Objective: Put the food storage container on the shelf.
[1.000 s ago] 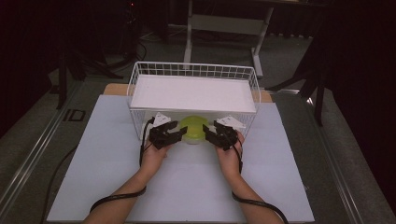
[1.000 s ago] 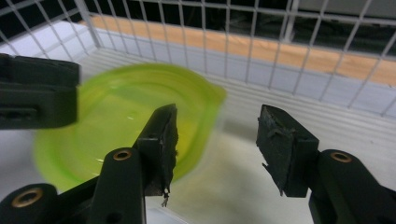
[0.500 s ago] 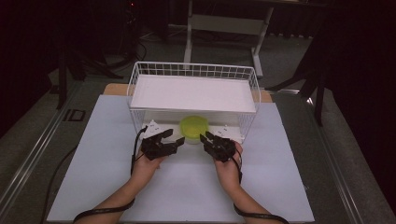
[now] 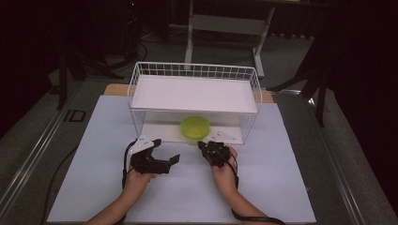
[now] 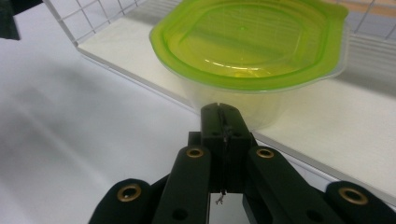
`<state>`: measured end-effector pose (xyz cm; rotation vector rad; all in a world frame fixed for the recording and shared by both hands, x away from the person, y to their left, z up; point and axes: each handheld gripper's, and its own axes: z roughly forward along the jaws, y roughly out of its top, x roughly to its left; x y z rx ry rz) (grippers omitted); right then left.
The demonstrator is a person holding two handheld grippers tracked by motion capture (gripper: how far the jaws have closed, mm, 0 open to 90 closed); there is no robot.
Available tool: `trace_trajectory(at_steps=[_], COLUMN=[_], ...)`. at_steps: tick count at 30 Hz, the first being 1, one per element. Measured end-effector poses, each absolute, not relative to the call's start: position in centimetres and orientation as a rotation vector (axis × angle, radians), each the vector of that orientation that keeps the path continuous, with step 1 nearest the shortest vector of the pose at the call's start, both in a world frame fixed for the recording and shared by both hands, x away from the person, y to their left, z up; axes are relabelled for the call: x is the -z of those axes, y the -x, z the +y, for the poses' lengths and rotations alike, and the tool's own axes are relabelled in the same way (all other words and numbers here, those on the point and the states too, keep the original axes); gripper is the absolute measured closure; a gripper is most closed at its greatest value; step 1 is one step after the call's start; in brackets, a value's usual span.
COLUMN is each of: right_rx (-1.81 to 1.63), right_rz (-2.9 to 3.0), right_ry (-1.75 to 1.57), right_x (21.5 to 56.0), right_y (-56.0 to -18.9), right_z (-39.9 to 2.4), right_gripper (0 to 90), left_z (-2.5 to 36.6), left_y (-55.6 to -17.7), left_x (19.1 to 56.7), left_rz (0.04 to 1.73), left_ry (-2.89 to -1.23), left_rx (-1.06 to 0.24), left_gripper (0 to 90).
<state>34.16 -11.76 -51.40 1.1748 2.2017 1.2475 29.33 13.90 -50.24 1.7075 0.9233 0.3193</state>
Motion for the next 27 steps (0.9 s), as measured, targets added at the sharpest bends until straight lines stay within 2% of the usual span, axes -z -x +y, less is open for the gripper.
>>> trace_trajectory(at_steps=[27], right_rx=[-1.227], right_rz=[2.155], right_ry=[-1.245], right_x=[51.6], right_y=[-38.0], right_z=[-9.5], right_gripper=[89.0], left_z=[14.0], left_y=[-29.2], left_x=[50.2], left_rz=[0.893], left_ry=[-1.734], left_rx=[-0.352], left_gripper=[1.6])
